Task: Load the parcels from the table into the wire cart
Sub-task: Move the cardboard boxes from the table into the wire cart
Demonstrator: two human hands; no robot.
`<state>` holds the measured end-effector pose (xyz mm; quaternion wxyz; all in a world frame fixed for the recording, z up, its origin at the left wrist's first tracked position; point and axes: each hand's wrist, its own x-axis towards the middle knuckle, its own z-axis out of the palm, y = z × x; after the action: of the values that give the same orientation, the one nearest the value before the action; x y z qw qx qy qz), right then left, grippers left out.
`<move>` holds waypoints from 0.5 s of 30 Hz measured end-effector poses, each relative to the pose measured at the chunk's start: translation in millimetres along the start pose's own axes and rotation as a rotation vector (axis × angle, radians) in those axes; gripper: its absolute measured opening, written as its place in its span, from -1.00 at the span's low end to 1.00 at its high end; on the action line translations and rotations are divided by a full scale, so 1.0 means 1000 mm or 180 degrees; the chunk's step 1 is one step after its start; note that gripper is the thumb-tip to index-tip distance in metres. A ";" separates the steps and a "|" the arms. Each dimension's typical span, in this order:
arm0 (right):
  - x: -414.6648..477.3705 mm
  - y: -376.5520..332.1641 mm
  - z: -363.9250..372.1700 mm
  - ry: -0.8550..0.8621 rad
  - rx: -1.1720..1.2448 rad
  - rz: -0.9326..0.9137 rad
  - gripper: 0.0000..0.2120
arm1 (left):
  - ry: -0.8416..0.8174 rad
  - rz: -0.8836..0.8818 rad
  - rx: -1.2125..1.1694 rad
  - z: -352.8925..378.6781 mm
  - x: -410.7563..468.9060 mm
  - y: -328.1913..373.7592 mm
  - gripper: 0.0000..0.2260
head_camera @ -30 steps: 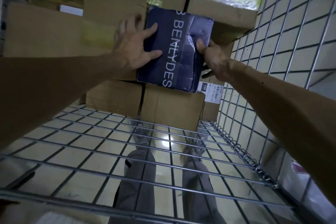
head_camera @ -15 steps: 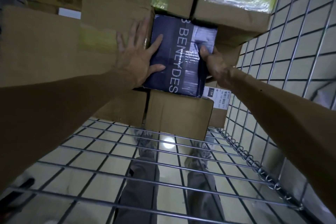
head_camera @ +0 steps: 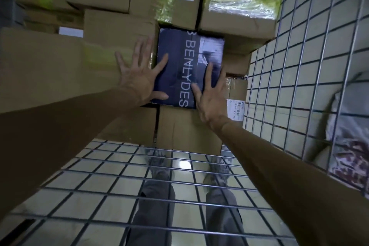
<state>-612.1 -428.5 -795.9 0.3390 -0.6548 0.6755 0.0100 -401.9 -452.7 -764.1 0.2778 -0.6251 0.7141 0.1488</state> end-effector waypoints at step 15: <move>-0.058 -0.049 -0.142 -0.0594 -0.0736 0.0030 -0.23 | -0.0177 -0.0221 -0.1844 -0.107 -0.118 0.002 -0.40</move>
<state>-637.0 -449.3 -638.3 0.3225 -0.6826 0.6384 0.1501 -419.2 -416.5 -609.5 0.1121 -0.6981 0.6121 0.3540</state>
